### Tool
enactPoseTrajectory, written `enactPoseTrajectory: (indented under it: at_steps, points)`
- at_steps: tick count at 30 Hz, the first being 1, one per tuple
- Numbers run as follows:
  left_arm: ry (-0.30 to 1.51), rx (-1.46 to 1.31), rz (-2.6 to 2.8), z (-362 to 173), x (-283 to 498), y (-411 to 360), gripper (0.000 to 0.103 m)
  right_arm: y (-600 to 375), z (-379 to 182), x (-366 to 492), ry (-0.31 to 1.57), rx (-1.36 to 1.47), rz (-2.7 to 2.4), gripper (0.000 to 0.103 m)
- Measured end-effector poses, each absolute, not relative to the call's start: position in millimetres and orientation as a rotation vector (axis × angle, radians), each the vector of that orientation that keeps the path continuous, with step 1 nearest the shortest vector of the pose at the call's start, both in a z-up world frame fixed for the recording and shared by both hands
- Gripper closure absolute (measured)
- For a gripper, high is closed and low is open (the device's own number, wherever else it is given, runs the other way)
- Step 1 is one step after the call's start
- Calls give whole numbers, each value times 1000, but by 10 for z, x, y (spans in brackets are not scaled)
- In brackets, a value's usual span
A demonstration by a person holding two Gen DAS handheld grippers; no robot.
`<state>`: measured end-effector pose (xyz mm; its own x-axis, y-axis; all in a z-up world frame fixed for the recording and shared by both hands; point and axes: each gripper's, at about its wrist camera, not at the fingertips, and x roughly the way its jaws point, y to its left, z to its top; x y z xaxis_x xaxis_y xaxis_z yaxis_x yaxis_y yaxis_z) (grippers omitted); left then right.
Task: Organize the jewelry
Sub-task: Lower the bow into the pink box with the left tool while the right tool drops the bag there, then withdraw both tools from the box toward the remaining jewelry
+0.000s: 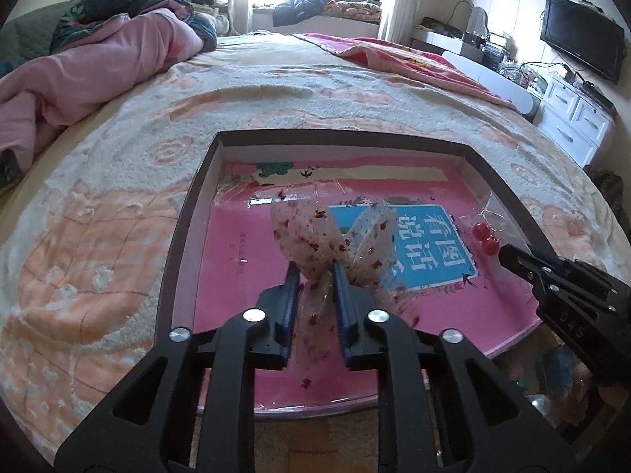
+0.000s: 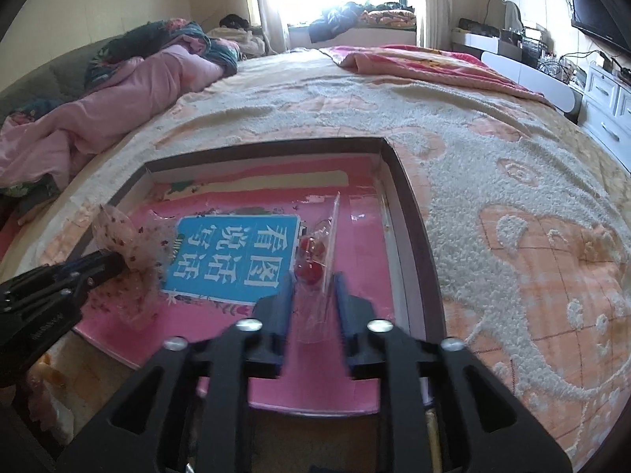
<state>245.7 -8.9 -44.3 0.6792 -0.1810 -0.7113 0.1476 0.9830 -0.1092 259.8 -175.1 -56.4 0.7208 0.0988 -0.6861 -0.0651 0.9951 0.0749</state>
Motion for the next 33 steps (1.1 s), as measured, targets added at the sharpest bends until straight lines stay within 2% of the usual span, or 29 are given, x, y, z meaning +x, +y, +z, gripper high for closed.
enactPoseTrajectory:
  at_steps: [1,3,7,9,12,14,20,33]
  points:
    - [801,-45,-183,-444,2450,-82,84,-1756,-547,2575,750,45,86,67]
    - [793,-40,-178,-431,2432,-76,78,-1768,-515,2530,733,46,89,63]
    - [769,-39,-171,-368,2366,-58,65,-1772,-431,2404,691,35,84,49]
    - [754,-39,-170,-320,2331,-45,62,-1773,-380,2341,666,33,82,43]
    - [728,-49,-170,-228,2243,-22,50,-1768,-314,2264,641,26,83,33]
    - [712,-52,-166,-173,2200,-17,33,-1780,-260,2196,620,26,70,23]
    - [657,-63,-150,3,2023,26,11,-1798,-119,2017,569,15,47,11]
    - [580,-79,-147,234,1596,96,11,-1863,217,1592,478,36,45,8]
